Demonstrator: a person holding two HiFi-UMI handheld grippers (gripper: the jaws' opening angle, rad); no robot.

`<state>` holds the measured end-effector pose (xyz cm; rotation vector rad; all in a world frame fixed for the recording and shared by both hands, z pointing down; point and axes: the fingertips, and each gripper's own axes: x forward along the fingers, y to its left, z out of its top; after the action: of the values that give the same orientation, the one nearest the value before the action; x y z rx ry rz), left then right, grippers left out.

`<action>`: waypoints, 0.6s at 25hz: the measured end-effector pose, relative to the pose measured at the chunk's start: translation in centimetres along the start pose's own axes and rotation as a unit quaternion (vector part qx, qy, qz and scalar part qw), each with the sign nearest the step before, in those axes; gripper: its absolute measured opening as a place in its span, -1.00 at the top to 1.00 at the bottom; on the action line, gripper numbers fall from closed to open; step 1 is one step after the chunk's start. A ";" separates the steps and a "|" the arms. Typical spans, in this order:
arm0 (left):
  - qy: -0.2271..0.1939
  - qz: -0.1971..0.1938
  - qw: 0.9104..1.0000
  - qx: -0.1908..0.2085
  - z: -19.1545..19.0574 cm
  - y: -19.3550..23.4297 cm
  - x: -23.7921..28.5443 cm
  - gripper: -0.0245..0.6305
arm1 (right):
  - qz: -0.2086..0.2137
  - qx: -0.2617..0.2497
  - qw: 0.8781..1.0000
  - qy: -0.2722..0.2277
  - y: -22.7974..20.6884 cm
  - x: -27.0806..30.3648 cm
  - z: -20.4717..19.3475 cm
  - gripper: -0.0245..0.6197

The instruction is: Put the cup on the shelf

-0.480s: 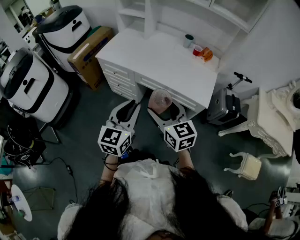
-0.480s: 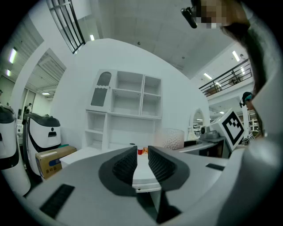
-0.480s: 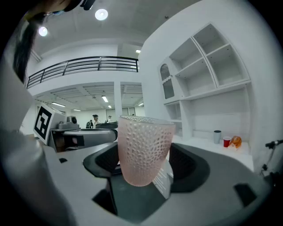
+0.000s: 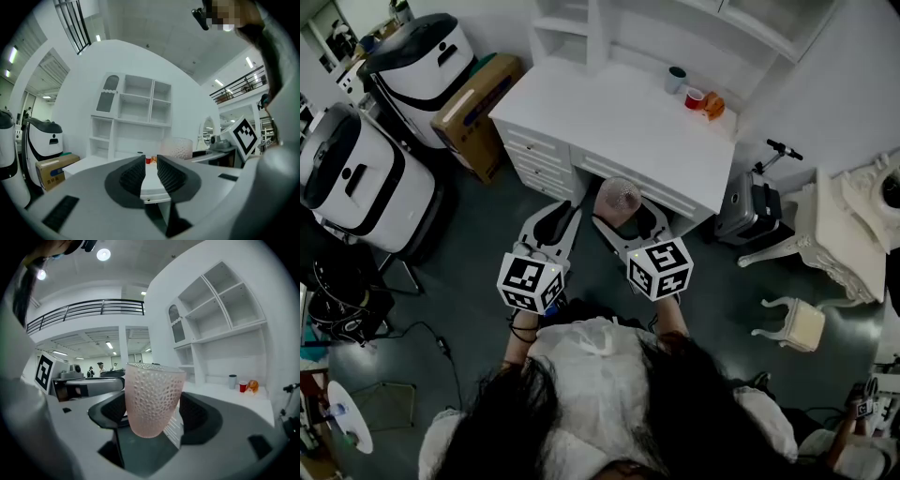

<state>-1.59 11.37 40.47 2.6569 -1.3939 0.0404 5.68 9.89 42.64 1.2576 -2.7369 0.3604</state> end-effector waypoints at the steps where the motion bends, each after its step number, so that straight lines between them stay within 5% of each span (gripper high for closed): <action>1: 0.001 -0.002 1.000 0.002 0.0 0.2 0.0 0.67 | 0.000 -0.001 1.000 0.001 0.2 0.3 0.0 -0.15; 15: 0.006 -0.014 1.000 0.006 -0.3 4.9 -1.3 0.67 | -0.019 0.010 1.000 0.012 2.1 4.0 -1.1 -0.15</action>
<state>-6.32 9.74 41.24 2.6806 -1.3567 0.0608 1.47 8.52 44.17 1.2984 -2.6923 0.3963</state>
